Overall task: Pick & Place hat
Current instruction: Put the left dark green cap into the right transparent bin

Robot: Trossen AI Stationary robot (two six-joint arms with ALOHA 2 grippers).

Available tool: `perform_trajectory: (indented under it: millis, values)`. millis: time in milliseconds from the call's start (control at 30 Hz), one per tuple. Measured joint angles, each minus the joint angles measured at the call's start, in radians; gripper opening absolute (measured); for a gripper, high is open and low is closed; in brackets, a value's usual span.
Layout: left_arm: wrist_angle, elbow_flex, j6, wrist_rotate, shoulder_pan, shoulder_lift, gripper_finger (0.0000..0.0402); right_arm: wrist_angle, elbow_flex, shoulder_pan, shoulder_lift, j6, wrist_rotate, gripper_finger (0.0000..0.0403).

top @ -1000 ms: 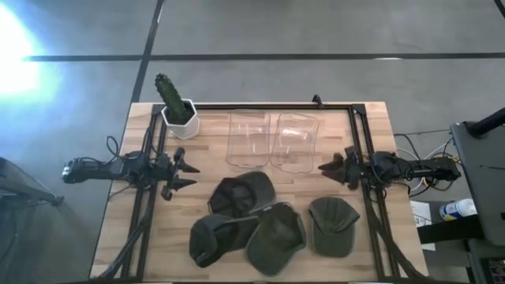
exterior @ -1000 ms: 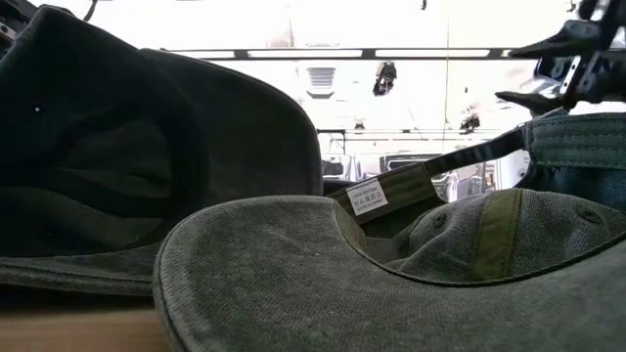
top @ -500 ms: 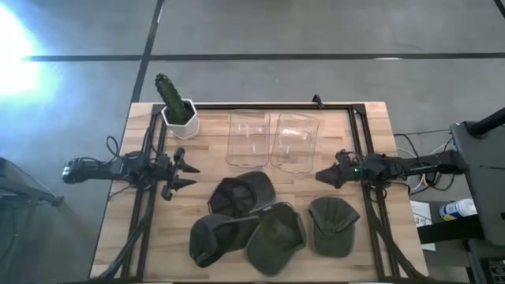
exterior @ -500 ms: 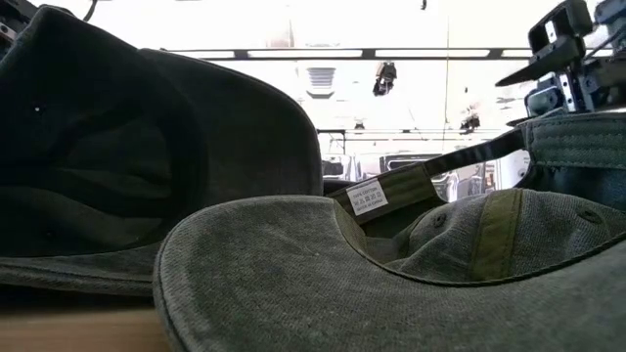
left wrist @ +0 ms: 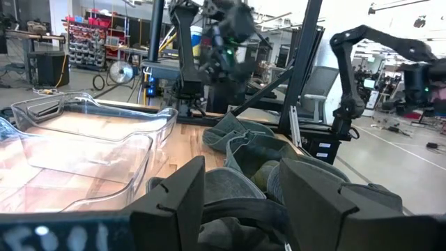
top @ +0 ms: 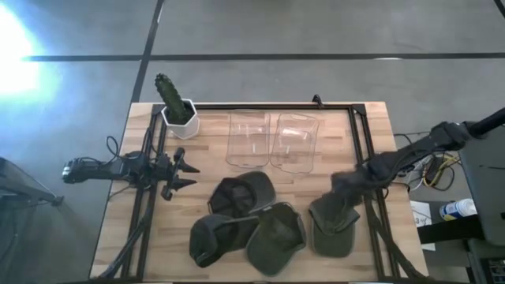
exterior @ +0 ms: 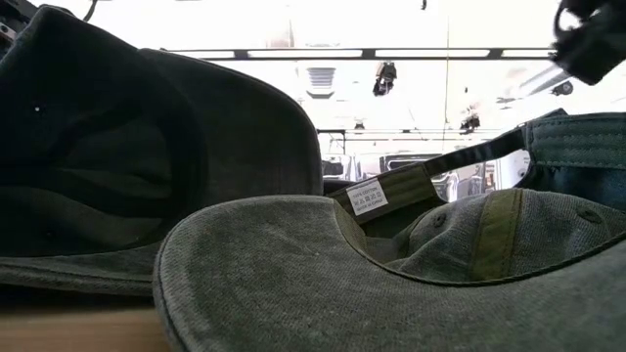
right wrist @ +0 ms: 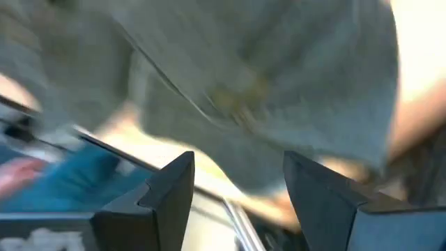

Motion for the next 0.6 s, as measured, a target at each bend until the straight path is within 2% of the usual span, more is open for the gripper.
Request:
perform_trajectory:
  millis: [133, 233, 433, 600]
  values:
    - [0.0, 0.0, 0.0, 0.0, 0.0, 0.0, 0.0179, -0.006, 0.011, 0.093, 0.09, 0.086, -0.121, 0.0215]
    - [0.0, 0.0, 0.0, 0.0, 0.0, 0.0, 0.0179, 0.023, -0.002, 0.167, 0.123, 0.178, -0.172, 0.0215]
    - [0.0, 0.0, 0.0, 0.0, 0.0, 0.0, 0.0179, 0.085, -0.03, 0.286, 0.127, 0.345, -0.155, 0.0215]
    - [0.0, 0.0, 0.0, 0.0, 0.0, 0.0, 0.0179, 0.164, -0.086, 0.357, 0.109, 0.439, -0.042, 0.0215]
